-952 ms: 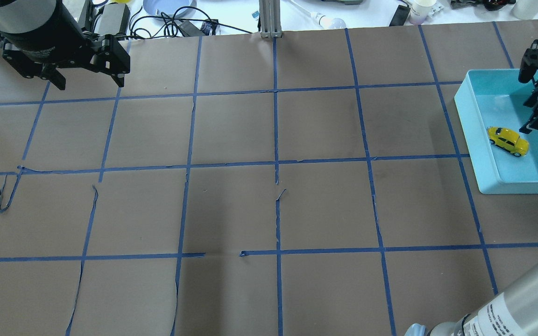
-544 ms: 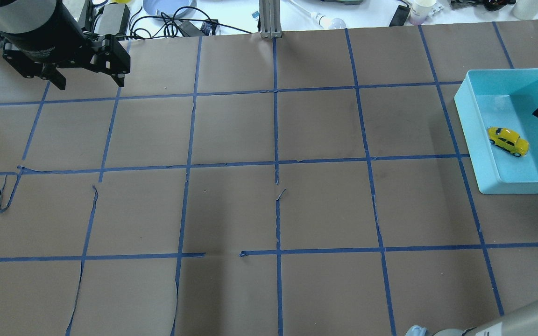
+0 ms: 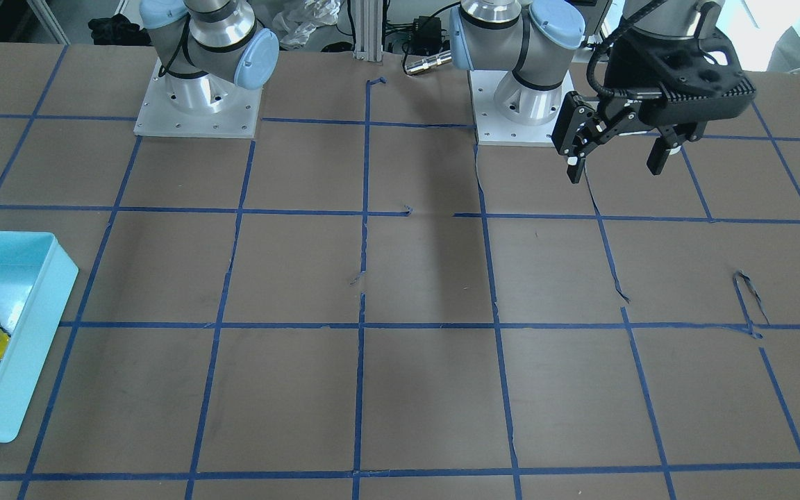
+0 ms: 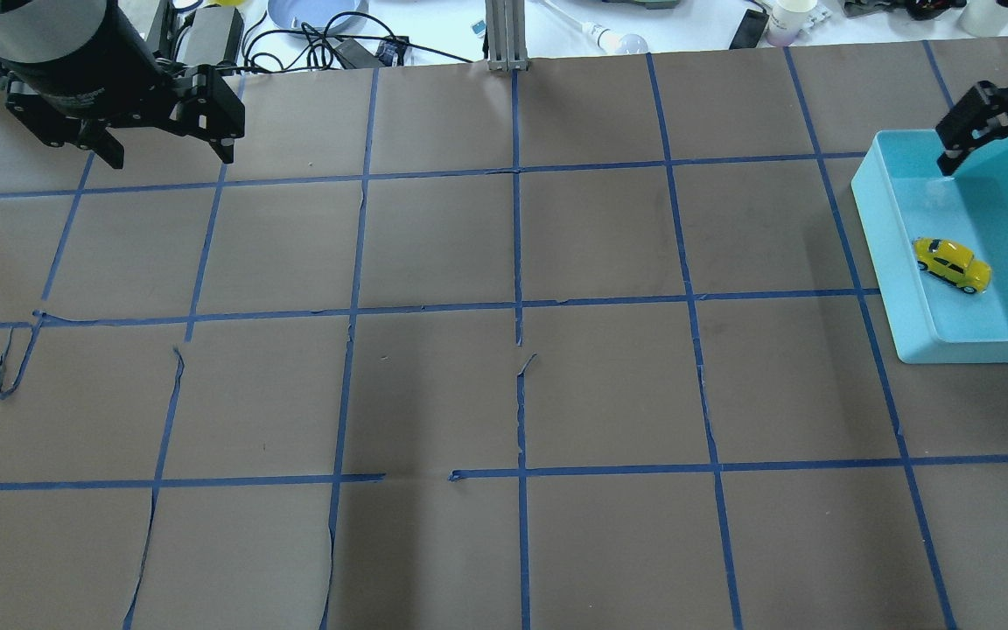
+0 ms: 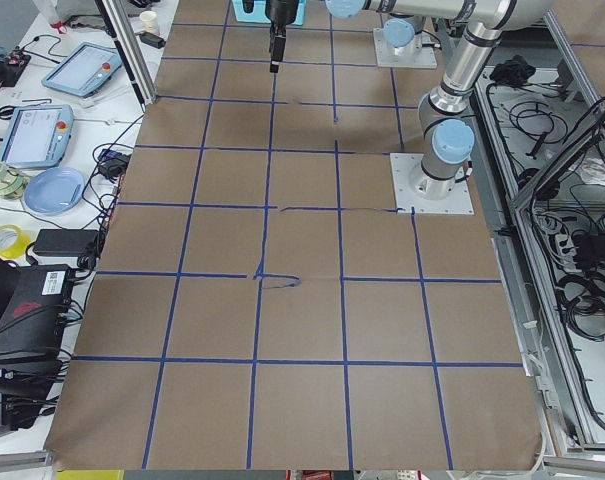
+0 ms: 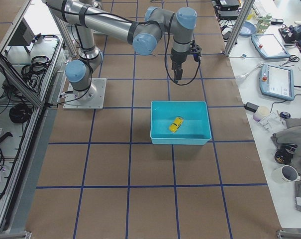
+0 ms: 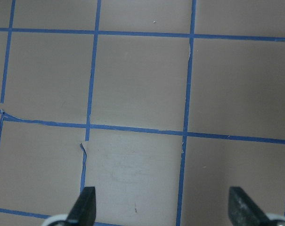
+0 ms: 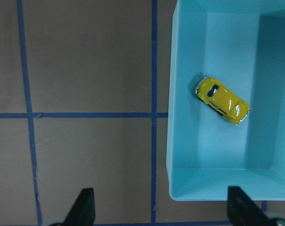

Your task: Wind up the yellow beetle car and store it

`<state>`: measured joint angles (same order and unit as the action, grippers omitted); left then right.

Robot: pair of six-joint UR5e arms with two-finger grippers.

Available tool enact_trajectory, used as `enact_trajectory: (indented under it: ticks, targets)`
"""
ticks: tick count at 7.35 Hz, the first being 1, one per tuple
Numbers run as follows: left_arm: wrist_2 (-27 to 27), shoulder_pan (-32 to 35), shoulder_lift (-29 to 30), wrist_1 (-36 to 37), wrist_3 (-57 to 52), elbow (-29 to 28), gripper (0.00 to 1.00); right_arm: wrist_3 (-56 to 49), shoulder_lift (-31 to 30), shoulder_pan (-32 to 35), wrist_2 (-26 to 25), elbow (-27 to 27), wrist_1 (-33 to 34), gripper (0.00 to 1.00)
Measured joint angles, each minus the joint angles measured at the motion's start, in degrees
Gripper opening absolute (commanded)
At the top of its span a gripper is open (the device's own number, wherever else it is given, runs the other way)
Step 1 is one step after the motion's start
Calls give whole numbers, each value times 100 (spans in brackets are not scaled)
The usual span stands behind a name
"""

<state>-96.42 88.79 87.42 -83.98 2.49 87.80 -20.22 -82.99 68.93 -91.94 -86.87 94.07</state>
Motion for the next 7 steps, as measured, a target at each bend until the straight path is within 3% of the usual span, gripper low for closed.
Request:
enact_trajectory:
  ticks: [3, 7]
  targets:
    - [0, -7, -3, 4, -3, 1, 100, 1490, -320, 1087, 12, 6, -252, 100]
    - [0, -10, -2, 5, -3, 1, 100, 1713, -478, 1584, 204, 1, -435, 100]
